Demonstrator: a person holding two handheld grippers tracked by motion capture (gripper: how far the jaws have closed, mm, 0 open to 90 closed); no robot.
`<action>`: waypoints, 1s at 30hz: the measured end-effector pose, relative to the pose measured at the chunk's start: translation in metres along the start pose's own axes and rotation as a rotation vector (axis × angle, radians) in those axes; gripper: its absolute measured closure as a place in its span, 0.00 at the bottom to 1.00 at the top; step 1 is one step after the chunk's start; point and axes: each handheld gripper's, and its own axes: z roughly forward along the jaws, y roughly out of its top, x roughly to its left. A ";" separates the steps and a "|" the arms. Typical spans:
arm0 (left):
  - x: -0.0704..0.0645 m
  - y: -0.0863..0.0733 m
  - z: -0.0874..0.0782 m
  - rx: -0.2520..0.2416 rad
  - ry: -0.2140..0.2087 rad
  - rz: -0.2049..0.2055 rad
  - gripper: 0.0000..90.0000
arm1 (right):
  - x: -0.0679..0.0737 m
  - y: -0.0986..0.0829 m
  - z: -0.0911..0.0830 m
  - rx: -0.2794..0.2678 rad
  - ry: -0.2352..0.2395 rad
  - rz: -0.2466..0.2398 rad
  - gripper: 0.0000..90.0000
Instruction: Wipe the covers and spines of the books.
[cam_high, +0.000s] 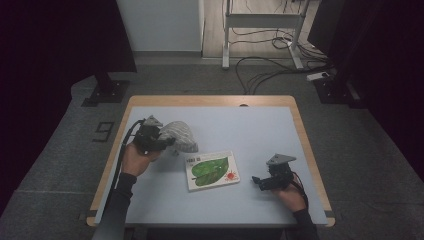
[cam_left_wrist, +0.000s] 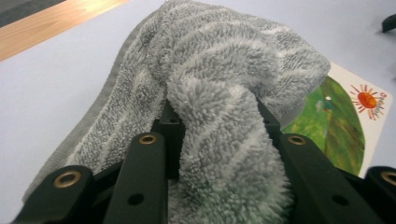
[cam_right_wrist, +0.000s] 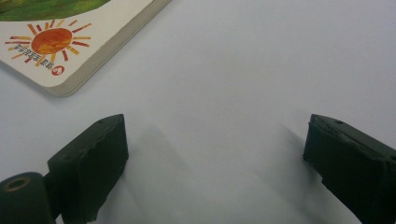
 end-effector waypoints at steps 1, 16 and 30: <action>0.003 -0.001 -0.002 0.003 0.010 -0.003 0.73 | 0.000 0.000 0.000 0.000 0.000 0.000 0.06; 0.041 -0.032 -0.011 0.017 0.080 -0.110 0.73 | 0.000 0.000 0.000 0.000 0.000 0.000 0.06; 0.064 -0.063 0.021 0.050 0.086 -0.189 0.72 | 0.000 0.000 0.000 0.000 0.000 0.000 0.06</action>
